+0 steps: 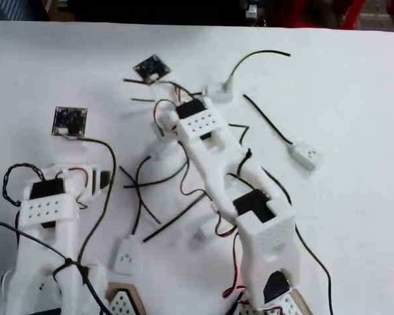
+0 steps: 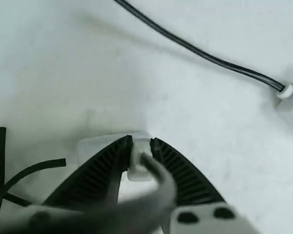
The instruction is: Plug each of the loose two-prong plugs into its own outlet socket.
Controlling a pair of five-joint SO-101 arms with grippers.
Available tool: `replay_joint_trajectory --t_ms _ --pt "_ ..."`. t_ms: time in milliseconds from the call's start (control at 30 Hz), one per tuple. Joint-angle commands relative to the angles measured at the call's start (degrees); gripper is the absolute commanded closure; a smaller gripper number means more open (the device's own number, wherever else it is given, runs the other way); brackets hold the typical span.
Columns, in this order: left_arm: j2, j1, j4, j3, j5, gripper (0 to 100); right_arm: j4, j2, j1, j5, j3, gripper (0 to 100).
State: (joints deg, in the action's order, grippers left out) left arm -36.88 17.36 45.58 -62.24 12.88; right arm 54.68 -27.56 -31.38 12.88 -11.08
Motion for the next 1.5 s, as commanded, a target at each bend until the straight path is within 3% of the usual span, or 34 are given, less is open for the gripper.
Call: replay_joint_trajectory --t_ms 0,667,767,1267,1467 --pt "-2.33 0.48 -1.05 0.26 -0.18 75 0.13 0.66 -0.92 -0.44 0.18 98.1" --pt "-2.24 0.48 -1.05 0.26 -0.18 75 -6.90 5.85 0.48 -0.53 14.86 98.1" --pt "-2.24 0.48 -1.05 0.26 -0.18 75 -9.36 9.54 0.48 -4.04 18.37 98.1" --pt "-2.24 0.48 -1.05 0.26 -0.18 75 -39.43 22.11 0.40 -6.07 45.71 98.2" --pt "-2.24 0.48 -1.05 0.26 -0.18 75 -42.51 23.69 0.48 -6.07 50.20 98.2"
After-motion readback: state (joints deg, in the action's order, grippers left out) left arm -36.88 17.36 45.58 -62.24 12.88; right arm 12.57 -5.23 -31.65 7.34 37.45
